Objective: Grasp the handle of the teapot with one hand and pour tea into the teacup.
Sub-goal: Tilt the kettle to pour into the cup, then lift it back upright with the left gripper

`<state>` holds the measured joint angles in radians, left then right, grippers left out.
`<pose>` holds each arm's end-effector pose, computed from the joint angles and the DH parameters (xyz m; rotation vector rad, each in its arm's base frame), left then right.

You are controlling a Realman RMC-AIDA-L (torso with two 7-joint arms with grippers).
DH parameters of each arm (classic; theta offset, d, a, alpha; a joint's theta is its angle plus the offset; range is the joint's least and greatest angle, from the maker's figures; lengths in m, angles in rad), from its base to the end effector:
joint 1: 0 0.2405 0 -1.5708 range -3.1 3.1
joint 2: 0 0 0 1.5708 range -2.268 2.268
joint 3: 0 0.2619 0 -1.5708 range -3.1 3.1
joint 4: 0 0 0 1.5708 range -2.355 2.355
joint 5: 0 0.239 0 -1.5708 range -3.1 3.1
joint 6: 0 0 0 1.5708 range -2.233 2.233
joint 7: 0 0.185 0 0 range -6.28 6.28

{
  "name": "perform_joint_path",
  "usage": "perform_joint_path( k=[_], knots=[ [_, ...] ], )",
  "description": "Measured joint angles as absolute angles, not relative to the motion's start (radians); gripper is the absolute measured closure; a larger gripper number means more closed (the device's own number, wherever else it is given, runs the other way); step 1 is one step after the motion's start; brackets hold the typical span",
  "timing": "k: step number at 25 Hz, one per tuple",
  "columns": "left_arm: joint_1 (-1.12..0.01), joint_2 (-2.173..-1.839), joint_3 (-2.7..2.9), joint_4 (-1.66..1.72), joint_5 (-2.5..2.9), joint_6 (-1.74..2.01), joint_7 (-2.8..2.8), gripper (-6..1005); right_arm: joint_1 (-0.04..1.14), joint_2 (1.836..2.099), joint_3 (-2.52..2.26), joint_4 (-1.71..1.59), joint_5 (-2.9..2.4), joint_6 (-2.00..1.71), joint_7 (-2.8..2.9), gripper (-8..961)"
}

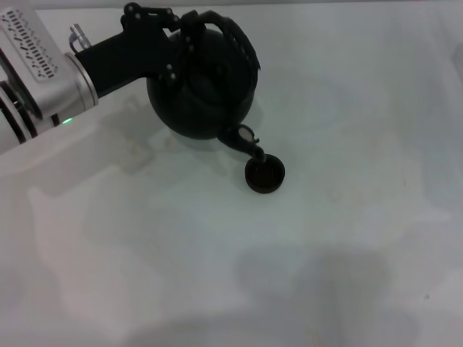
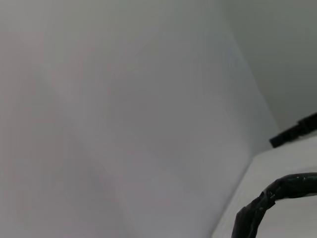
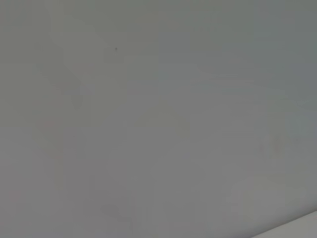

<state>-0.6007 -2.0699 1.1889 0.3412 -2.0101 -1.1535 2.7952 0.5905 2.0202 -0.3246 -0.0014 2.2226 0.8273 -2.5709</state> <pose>-0.2330 0.4232 -0.0831 -2.3133 0.2391 -0.5984 0.4124 0.4319 0.0084 -1.3409 1.0398 0.6871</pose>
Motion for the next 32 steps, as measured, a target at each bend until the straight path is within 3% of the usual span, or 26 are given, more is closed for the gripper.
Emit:
perform_joint_path(
  k=[32],
  knots=[
    [-0.651,-2.074,1.189,0.420,-1.877,-1.066,2.790,886,0.590,2.023,-0.317,0.011,2.223,0.828,-2.569,93]
  ],
)
